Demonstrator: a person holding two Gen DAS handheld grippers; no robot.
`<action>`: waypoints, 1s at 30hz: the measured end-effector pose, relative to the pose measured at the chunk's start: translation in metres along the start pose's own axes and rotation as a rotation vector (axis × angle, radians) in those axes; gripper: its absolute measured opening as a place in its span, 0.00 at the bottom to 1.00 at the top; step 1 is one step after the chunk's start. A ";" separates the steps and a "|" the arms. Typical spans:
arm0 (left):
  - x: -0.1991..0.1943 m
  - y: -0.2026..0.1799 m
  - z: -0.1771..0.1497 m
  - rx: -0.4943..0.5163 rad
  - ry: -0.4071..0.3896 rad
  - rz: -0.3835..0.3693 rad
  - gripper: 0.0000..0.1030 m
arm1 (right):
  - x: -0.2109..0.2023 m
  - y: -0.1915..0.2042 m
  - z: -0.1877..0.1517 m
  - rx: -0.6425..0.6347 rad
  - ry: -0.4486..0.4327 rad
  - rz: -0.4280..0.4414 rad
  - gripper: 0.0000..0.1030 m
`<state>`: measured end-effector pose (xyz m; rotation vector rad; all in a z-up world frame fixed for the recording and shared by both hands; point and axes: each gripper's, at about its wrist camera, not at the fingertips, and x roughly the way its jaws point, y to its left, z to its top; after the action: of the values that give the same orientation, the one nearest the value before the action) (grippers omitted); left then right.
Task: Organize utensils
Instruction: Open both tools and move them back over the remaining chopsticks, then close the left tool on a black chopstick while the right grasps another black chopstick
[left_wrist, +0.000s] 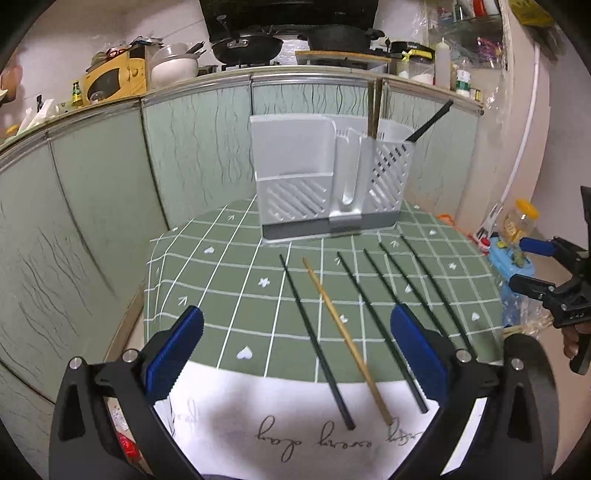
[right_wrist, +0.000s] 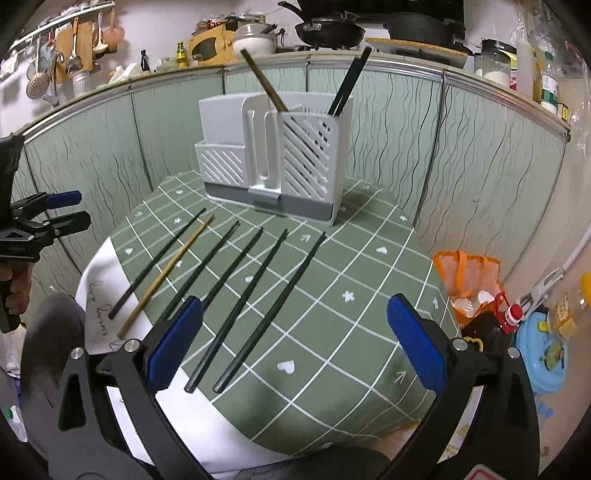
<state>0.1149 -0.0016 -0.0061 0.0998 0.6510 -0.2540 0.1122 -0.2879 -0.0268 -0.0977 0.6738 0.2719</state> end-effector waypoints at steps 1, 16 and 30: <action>0.002 0.000 -0.004 -0.004 0.005 0.007 0.96 | 0.003 0.001 -0.003 0.006 0.009 -0.006 0.93; 0.028 0.005 -0.045 -0.107 0.092 0.133 0.96 | 0.033 0.011 -0.037 0.065 0.089 -0.095 0.93; 0.044 -0.014 -0.064 -0.102 0.140 0.184 0.96 | 0.049 0.028 -0.052 0.111 0.133 -0.164 0.92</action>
<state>0.1076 -0.0133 -0.0843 0.0794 0.7875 -0.0358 0.1097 -0.2601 -0.0984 -0.0654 0.8070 0.0701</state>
